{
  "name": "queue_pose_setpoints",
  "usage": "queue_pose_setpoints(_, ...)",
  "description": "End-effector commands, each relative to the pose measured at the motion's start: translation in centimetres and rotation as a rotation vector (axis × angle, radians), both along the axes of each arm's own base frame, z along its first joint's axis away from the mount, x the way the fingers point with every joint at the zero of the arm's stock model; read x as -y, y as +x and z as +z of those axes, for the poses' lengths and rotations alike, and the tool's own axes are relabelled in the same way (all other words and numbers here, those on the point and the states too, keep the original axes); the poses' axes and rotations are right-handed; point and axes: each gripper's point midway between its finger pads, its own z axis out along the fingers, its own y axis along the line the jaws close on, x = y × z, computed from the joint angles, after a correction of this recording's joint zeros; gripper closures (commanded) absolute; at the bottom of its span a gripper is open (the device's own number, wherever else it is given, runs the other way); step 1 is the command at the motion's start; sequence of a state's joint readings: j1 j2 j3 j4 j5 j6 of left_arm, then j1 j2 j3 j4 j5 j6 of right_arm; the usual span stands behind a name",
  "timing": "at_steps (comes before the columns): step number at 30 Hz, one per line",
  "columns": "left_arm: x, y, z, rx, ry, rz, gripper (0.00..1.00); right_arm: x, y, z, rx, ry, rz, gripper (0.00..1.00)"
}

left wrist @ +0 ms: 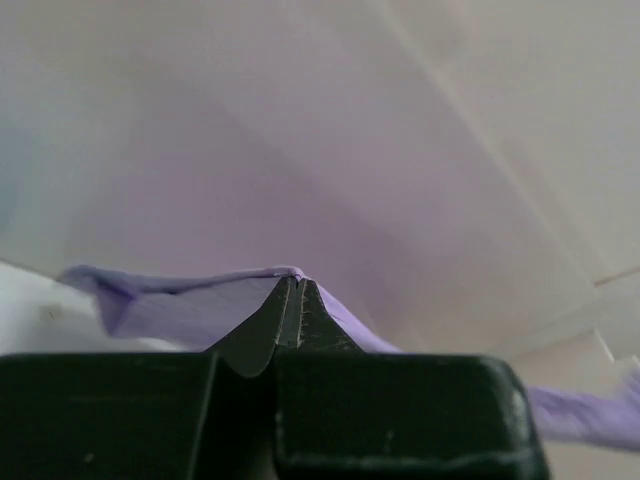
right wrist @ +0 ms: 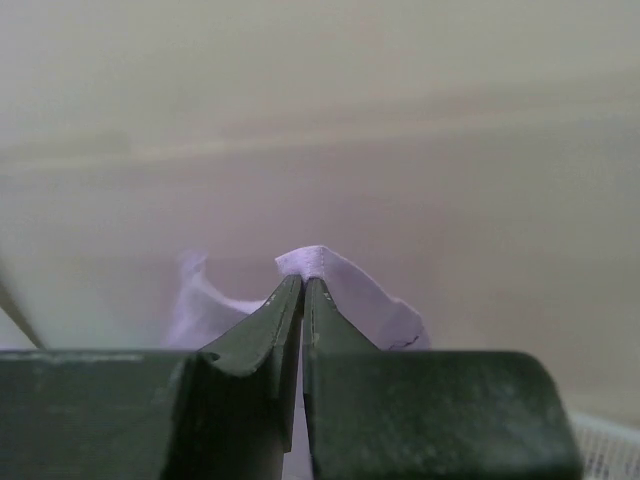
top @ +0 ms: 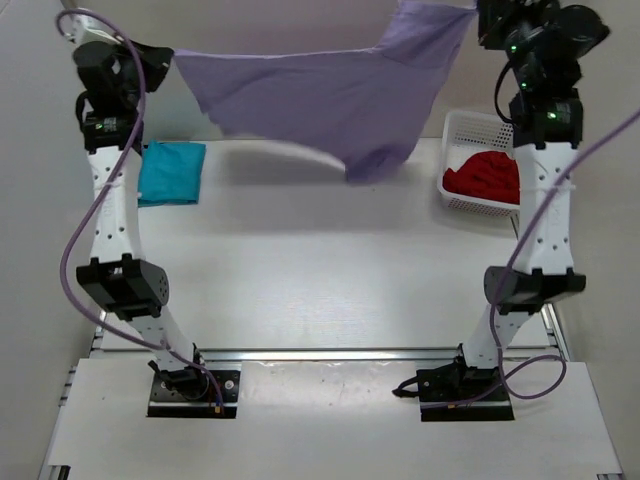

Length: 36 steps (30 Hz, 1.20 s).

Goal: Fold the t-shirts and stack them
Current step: Flatten out the tshirt

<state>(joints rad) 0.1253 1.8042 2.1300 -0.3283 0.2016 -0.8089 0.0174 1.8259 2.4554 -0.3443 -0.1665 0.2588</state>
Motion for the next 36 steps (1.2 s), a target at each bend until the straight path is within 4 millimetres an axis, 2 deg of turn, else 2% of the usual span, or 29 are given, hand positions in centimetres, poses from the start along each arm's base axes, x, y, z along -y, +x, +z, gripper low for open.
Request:
queue_pose_setpoints(1,-4.2,-1.7,1.3,0.021,0.005,0.104,1.0,-0.2,-2.6,3.0,0.086,-0.004,-0.009,1.0)
queue_pose_setpoints(2,-4.0,-2.1,1.5,0.026,0.013,0.095,1.0,-0.5,-2.3,1.6,0.047,-0.027,-0.01,1.0)
queue_pose_setpoints(3,-4.5,-2.1,0.7,0.011,0.016,0.109,1.0,-0.6,-2.5,0.7,0.014,-0.039,-0.026,1.0)
queue_pose_setpoints(4,-4.5,-2.3,0.3,0.003,0.02,0.112,1.0,-0.4,-2.2,-1.2,-0.043,-0.054,-0.045,1.0)
queue_pose_setpoints(5,-4.4,-2.6,-0.3,-0.009,0.019,0.111,1.0,-0.5,-2.4,-1.9,-0.061,-0.059,-0.046,1.0)
queue_pose_setpoints(6,-4.1,-2.6,-0.5,-0.01,0.022,0.111,1.0,-0.5,-2.4,-4.2,-0.117,-0.074,-0.057,1.0)
queue_pose_setpoints(7,-4.4,-3.0,-1.1,-0.019,0.028,0.123,1.0,-0.6,-3.7,-3.8,-0.099,-0.076,-0.073,1.0)
queue_pose_setpoints(8,-4.2,-3.3,-2.2,-0.045,0.029,0.12,1.0,-0.2,-4.3,-6.6,-0.15,-0.094,-0.094,1.0)
queue_pose_setpoints(9,-4.1,-3.5,-3.1,-0.062,0.034,0.123,1.0,-0.2,-3.8,-10.4,-0.213,-0.105,-0.12,1.0)
queue_pose_setpoints(10,-3.9,-4.4,-4.1,-0.075,0.056,0.133,1.0,0.0,-4.8,-13.2,-0.258,-0.104,-0.142,1.0)
queue_pose_setpoints(11,-4.0,-5.3,-6.2,-0.106,0.062,0.152,1.0,0.3,-6.3,-13.2,-0.243,-0.092,-0.152,1.0)
queue_pose_setpoints(12,-3.8,-6.6,-8.6,-0.143,0.075,0.168,1.0,0.4,-7.6,-16.4,-0.298,-0.082,-0.15,1.0)
queue_pose_setpoints(13,-3.6,-7.2,-9.4,-0.14,0.081,0.179,1.0,0.8,-7.9,-20.6,-0.373,-0.073,-0.154,1.0)
queue_pose_setpoints(14,-3.4,-8.5,-12.5,-0.196,0.085,0.187,1.0,0.8,-9.5,-21.2,-0.377,-0.059,-0.142,1.0)
queue_pose_setpoints(15,-3.6,-9.0,-13.7,-0.208,0.091,0.206,1.0,0.3,-10.1,-25.2,-0.447,-0.045,-0.126,1.0)
queue_pose_setpoints(16,-3.8,-10.5,-16.8,-0.263,0.082,0.209,1.0,0.1,-11.8,-27.6,-0.487,-0.031,-0.11,1.0)
queue_pose_setpoints(17,-3.5,-11.8,-20.0,-0.307,0.073,0.203,1.0,-0.2,-13.4,-28.1,-0.491,-0.025,-0.093,1.0)
queue_pose_setpoints(18,-3.5,-13.3,-23.3,-0.368,0.057,0.199,1.0,-0.6,-14.9,-30.0,-0.522,-0.014,-0.081,1.0)
queue_pose_setpoints(19,-3.7,-14.2,-24.9,-0.401,0.038,0.205,1.0,-1.1,-16.2,-33.4,-0.6,-0.01,-0.066,1.0)
queue_pose_setpoints(21,-3.5,-17.0,-29.8,-0.494,0.014,0.19,1.0,-1.6,-19.1,-36.3,-0.667,0.003,-0.047,1.0)
queue_pose_setpoints(22,-3.6,-17.6,-31.1,-0.523,0.007,0.189,1.0,-2.0,-20.8,-39.5,-0.756,0.011,-0.036,1.0)
queue_pose_setpoints(23,-3.1,-18.9,-33.1,-0.567,0.003,0.17,1.0,-2.1,-22.6,-41.5,-0.81,0.028,-0.027,1.0)
queue_pose_setpoints(24,-2.5,-19.8,-34.4,-0.597,-0.004,0.147,1.0,-2.1,-23.7,-41.6,-0.803,0.053,-0.023,1.0)
queue_pose_setpoints(25,-2.2,-20.6,-35.7,-0.632,-0.01,0.131,1.0,-2.5,-25.3,-44.1,-0.882,0.072,-0.015,1.0)
queue_pose_setpoints(27,-1.2,-22.6,-38.1,-0.687,-0.013,0.095,1.0,-2.6,-28.0,-44.9,-0.907,0.117,-0.004,1.0)
queue_pose_setpoints(28,-1.0,-22.9,-37.7,-0.676,-0.01,0.085,1.0,-2.9,-28.7,-45.0,-0.912,0.14,0.006,1.0)
queue_pose_setpoints(29,-0.6,-23.7,-38.7,-0.706,0.001,0.07,1.0,-3.5,-29.8,-44.8,-0.923,0.174,0.043,1.0)
queue_pose_setpoints(33,0.0,-25.7,-38.4,-0.714,0.082,0.057,1.0,-4.5,-32.7,-43.6,-0.924,0.243,0.107,1.0)
queue_pose_setpoints(36,0.1,-26.3,-38.3,-0.716,0.14,0.061,1.0,-4.7,-33.5,-42.6,-0.918,0.253,0.117,1.0)
